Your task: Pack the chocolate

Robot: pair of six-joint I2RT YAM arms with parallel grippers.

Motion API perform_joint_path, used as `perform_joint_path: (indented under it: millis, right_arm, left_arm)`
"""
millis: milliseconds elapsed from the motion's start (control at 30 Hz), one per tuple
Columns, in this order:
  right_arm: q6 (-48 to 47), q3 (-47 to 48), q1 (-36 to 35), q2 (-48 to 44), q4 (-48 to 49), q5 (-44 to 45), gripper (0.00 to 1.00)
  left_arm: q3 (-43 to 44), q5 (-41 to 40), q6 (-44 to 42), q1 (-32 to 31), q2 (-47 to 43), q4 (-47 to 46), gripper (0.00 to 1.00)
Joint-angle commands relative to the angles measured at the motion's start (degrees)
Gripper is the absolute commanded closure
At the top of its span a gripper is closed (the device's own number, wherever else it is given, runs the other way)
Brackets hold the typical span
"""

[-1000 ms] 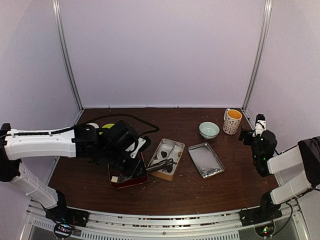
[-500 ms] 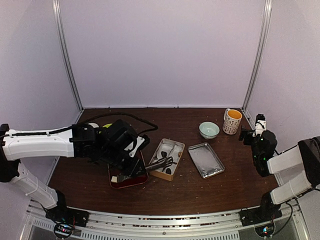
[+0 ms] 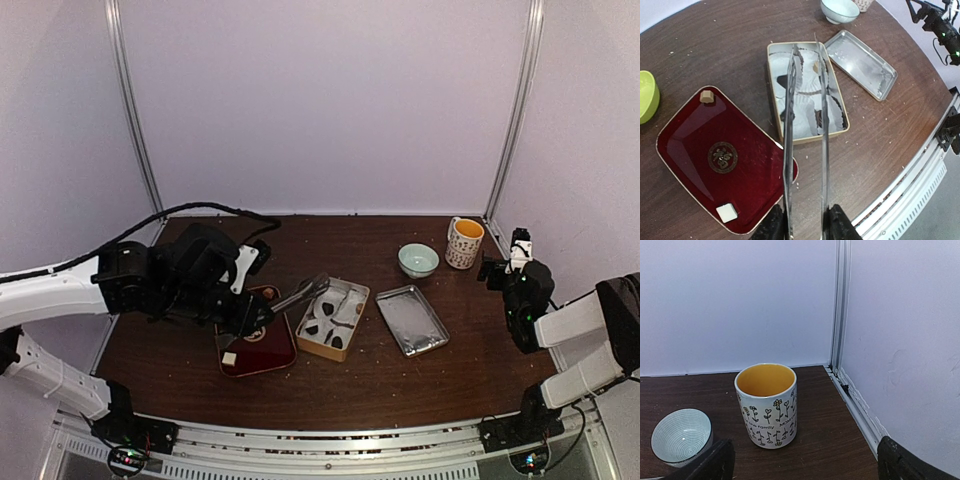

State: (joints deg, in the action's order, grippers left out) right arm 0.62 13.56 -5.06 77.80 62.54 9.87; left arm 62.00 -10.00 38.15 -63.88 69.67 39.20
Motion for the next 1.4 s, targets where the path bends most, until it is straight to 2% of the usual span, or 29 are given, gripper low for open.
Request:
perform_joint_path:
  millis: [0,267,533,1067,1367]
  right_arm:
    - [0.6,0.7,0.4,0.1,0.0,0.5,0.00]
    - [0.6,0.7,0.4,0.1,0.1,0.5,0.00]
    - [0.6,0.7,0.4,0.1,0.0,0.5,0.00]
    - [0.6,0.7,0.3,0.1,0.0,0.5,0.00]
    - [0.6,0.8,0.4,0.1,0.0,0.5,0.00]
  left_arm:
    - [-0.9,-8.2,3.2,-0.1,-4.0,0.2,0.71]
    - [-4.6,-12.6,7.7,3.9,-9.8,2.9,0.71]
    - [-10.4,-13.8,12.2,6.2,-11.4,4.0,0.71]
    - [-16.5,-12.8,14.1,8.3,-5.9,1.5,0.72]
    - [-17.1,-11.0,13.8,8.9,-1.3,0.6,0.73]
